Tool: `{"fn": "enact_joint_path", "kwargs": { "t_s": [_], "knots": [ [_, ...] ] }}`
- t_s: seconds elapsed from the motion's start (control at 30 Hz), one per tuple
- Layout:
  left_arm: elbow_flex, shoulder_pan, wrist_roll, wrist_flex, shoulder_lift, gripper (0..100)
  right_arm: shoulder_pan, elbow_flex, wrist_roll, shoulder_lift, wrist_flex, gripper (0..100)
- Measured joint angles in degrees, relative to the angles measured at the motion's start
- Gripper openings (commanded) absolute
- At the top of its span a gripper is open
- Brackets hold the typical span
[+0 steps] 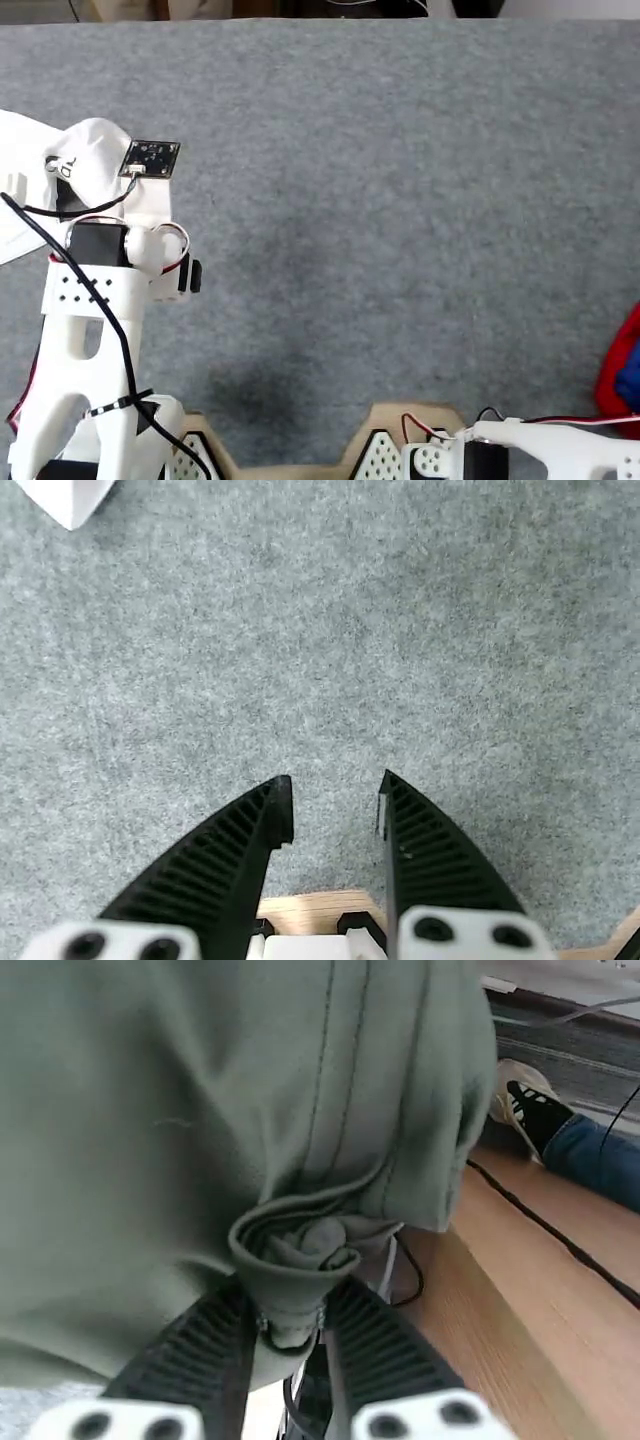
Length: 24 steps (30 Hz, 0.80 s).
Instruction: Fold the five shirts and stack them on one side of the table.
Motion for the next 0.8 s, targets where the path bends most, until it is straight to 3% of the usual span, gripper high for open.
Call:
{"fn": "enact_joint_path", "kwargs": {
  "t_s": [0.2,0.37,0.6,0.8],
  "knots": [
    [0.0,0.0,0.0,-0.1,0.0,16,0.0,0.0,2.5,-2.5,0.0,29.7],
    [-0.8,-1.3,-0.2,-0.1,0.0,16,-0.6,0.0,2.6,-8.3,0.0,32.2],
    [-9.5,-16.7,-2.4,-0.1,0.0,16,-6.1,0.0,2.7,-19.0,0.0,32.2],
    [-14.6,-34.2,-6.9,-4.4,2.1,16,-15.4,0.0,1.2,-28.7,0.0,32.2]
  ]
}}
